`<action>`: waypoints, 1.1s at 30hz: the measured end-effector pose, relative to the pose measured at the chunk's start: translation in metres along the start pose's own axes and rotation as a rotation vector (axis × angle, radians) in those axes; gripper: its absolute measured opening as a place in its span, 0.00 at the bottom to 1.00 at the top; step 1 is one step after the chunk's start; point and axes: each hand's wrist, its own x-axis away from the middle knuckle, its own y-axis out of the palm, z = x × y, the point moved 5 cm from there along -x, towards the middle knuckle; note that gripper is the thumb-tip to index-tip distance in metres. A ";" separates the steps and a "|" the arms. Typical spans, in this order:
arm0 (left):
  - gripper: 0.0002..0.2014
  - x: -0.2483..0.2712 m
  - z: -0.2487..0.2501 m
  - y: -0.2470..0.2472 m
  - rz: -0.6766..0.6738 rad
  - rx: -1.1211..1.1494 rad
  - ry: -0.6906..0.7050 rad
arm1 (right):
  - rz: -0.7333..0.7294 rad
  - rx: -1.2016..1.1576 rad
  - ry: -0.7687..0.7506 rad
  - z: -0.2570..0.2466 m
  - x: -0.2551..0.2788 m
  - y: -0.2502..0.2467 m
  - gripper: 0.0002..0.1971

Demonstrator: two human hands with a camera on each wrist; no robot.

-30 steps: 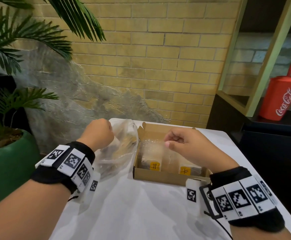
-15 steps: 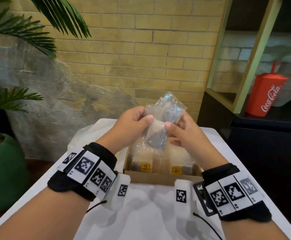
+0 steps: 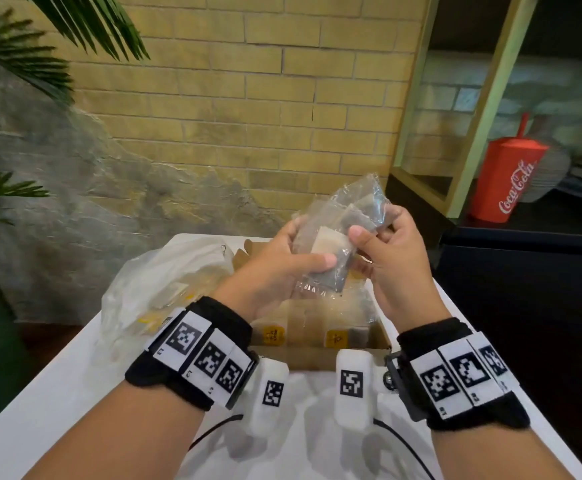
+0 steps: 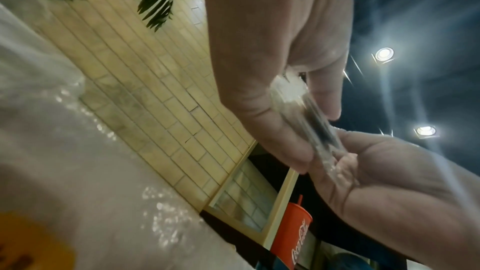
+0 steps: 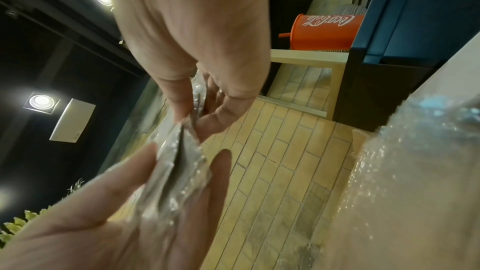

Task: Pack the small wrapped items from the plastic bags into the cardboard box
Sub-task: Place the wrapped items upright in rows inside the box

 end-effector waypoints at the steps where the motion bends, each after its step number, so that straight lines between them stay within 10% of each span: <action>1: 0.31 -0.001 -0.003 0.000 -0.018 0.002 -0.027 | -0.011 -0.009 0.006 0.001 0.000 0.000 0.15; 33: 0.25 0.009 0.010 -0.037 -0.071 -0.178 0.052 | -0.092 -0.092 0.119 0.007 -0.003 -0.005 0.11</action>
